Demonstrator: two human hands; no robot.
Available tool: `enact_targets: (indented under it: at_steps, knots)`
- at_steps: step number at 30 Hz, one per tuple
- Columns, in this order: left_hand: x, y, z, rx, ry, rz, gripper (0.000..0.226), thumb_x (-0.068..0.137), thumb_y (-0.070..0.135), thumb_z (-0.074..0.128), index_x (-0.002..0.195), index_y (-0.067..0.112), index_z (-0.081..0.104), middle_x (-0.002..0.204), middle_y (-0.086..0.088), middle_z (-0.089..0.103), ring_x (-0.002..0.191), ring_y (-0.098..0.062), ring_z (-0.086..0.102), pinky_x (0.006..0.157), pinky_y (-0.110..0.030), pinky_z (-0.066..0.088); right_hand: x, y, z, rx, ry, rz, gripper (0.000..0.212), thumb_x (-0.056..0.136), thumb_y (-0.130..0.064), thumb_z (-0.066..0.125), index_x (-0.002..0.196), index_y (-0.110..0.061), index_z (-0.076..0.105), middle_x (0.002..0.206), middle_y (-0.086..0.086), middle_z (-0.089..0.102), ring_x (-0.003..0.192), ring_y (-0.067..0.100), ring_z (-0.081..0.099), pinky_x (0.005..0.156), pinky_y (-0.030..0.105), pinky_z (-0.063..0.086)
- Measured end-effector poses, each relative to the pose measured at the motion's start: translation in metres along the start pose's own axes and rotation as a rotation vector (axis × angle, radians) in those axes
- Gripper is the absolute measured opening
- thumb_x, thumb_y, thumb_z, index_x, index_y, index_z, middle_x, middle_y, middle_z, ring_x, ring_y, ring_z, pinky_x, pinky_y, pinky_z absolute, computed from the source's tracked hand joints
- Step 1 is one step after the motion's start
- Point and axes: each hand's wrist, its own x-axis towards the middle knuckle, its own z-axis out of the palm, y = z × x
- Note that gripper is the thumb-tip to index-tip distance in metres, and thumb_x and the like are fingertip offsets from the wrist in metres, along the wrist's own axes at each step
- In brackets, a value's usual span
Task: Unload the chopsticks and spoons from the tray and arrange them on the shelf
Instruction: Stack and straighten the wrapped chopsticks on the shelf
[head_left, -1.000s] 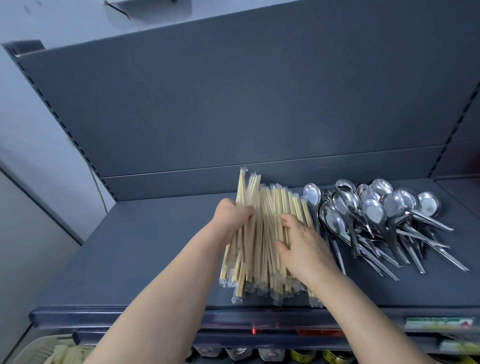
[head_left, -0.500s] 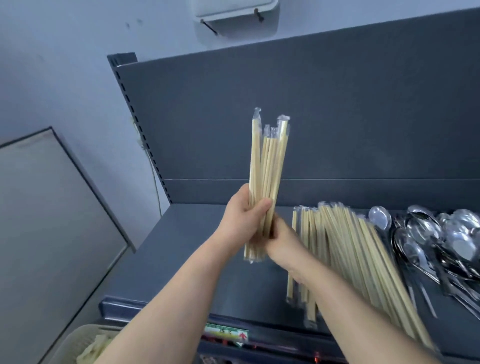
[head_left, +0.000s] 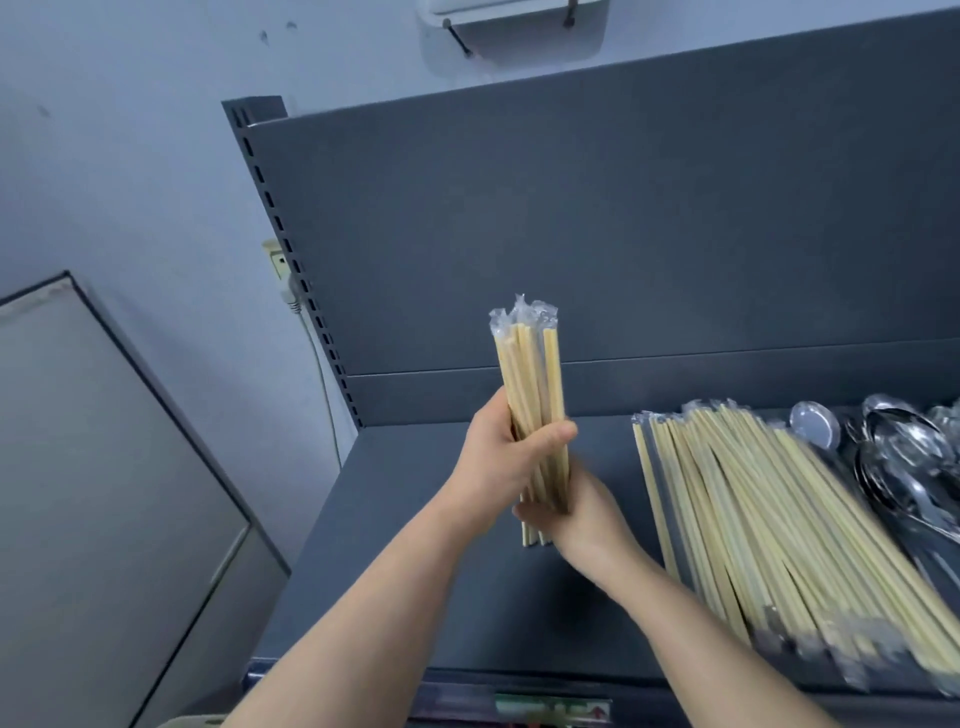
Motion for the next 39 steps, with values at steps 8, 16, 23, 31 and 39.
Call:
enact_targets:
  at_steps: [8, 16, 23, 31, 39]
  knots:
    - [0.005, -0.006, -0.003, -0.025, -0.091, -0.001, 0.022, 0.083, 0.028, 0.065, 0.086, 0.013, 0.05, 0.078, 0.002, 0.05, 0.072, -0.01, 0.047, 0.069, -0.021, 0.043, 0.001, -0.002, 0.02, -0.022, 0.117, -0.024, 0.027, 0.084, -0.025, 0.061, 0.105, -0.032, 0.046, 0.079, -0.006, 0.064, 0.066, 0.009, 0.064, 0.06, 0.033, 0.056]
    - [0.014, -0.049, -0.061, -0.221, 0.43, -0.356, 0.09, 0.05, 0.035, 0.087, 0.122, 0.002, 0.045, 0.112, -0.012, 0.062, 0.098, -0.025, 0.064, 0.088, -0.04, 0.054, 0.015, -0.019, -0.003, -0.82, -0.194, 0.025, 0.022, 0.09, -0.024, 0.059, 0.105, -0.019, 0.043, 0.107, 0.002, 0.058, 0.095, 0.027, 0.057, 0.07, 0.034, 0.042]
    - [-0.022, -0.091, -0.088, 0.495, 0.273, -0.414, 0.049, 0.077, 0.032, 0.075, 0.123, 0.025, 0.057, 0.121, 0.005, 0.054, 0.12, -0.02, 0.045, 0.091, -0.027, 0.039, 0.033, -0.02, -0.001, -0.909, -0.313, 0.08, 0.048, 0.081, -0.034, 0.068, 0.127, -0.036, 0.052, 0.116, -0.004, 0.051, 0.115, 0.019, 0.047, 0.094, 0.036, 0.04]
    - [-0.022, -0.081, -0.102, 1.008, -0.333, 0.021, 0.083, 0.083, 0.051, 0.064, 0.151, 0.027, 0.022, 0.159, 0.005, 0.016, 0.148, -0.013, 0.007, 0.12, -0.041, 0.005, 0.016, -0.011, 0.0, -0.892, -0.294, 0.068, 0.056, 0.087, -0.04, 0.064, 0.138, -0.032, 0.044, 0.139, -0.007, 0.04, 0.131, 0.017, 0.034, 0.102, 0.039, 0.032]
    - [-0.007, -0.095, -0.105, 1.194, -0.498, 0.056, 0.054, 0.098, 0.031, 0.043, 0.149, 0.026, 0.027, 0.149, 0.004, 0.039, 0.133, -0.022, 0.038, 0.115, -0.036, 0.022, -0.001, 0.002, 0.021, -0.957, -0.147, 0.036, 0.054, 0.102, -0.023, 0.039, 0.151, -0.017, 0.019, 0.156, 0.001, 0.025, 0.144, 0.021, 0.019, 0.117, 0.041, 0.019]
